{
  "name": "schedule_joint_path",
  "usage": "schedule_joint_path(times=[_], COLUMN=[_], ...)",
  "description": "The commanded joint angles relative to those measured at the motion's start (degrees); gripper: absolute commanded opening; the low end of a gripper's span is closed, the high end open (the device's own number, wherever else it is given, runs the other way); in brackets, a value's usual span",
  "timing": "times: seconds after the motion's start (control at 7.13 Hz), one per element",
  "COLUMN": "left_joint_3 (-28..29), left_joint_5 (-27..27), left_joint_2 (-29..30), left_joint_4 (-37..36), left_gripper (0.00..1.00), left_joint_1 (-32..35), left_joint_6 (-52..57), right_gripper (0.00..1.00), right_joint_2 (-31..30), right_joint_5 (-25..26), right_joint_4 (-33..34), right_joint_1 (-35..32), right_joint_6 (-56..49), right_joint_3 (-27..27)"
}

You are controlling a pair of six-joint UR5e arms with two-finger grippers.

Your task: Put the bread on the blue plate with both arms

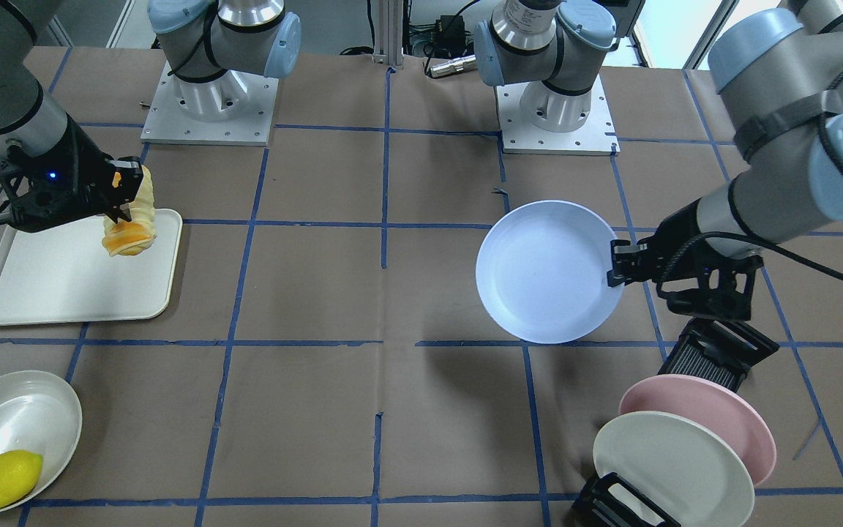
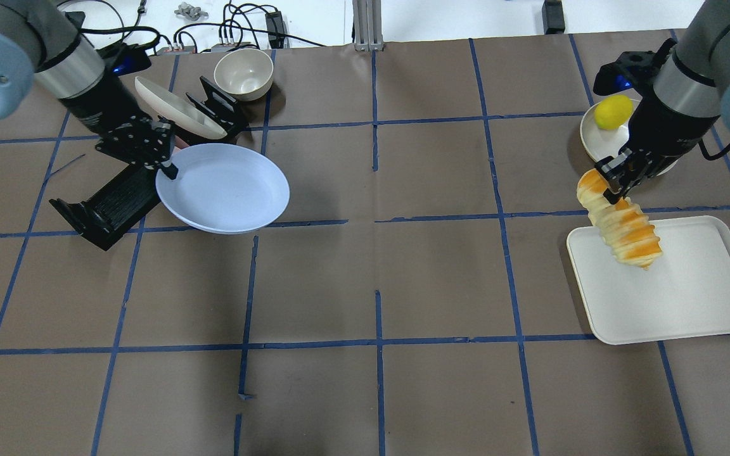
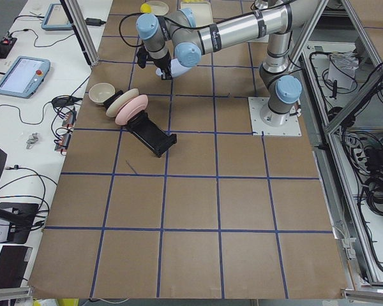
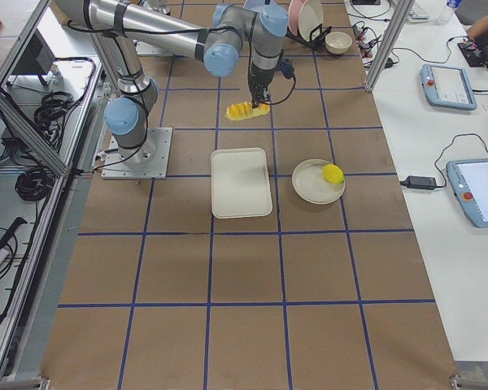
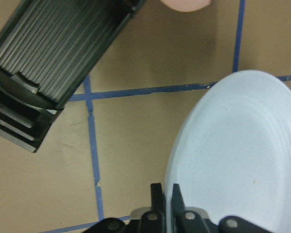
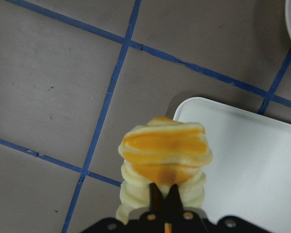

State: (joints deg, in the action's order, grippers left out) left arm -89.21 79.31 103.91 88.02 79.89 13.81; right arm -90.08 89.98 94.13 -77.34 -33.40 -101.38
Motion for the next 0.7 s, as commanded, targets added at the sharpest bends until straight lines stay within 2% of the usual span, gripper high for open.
schedule_joint_path(times=[0.0,0.42,0.56], left_joint_3=[-2.0,-3.6,-4.5], left_joint_5=[-2.2,-2.2,-2.2], left_joint_2=[4.4,11.3,12.2], left_joint_4=[-11.1,-26.0,-28.7], left_gripper=[0.01,0.01,0.01], left_joint_1=[8.1,17.3,18.7], left_joint_6=[-7.6,-17.4,-19.0], right_gripper=[0.05,0.05,0.05], right_joint_2=[-0.4,-0.9,-0.6], right_joint_5=[0.1,-0.2,-0.3], right_joint_4=[0.0,0.4,1.0], right_joint_1=[0.0,-0.3,-1.1], right_joint_6=[0.2,2.1,2.4], right_joint_3=[-1.4,-2.0,-2.0])
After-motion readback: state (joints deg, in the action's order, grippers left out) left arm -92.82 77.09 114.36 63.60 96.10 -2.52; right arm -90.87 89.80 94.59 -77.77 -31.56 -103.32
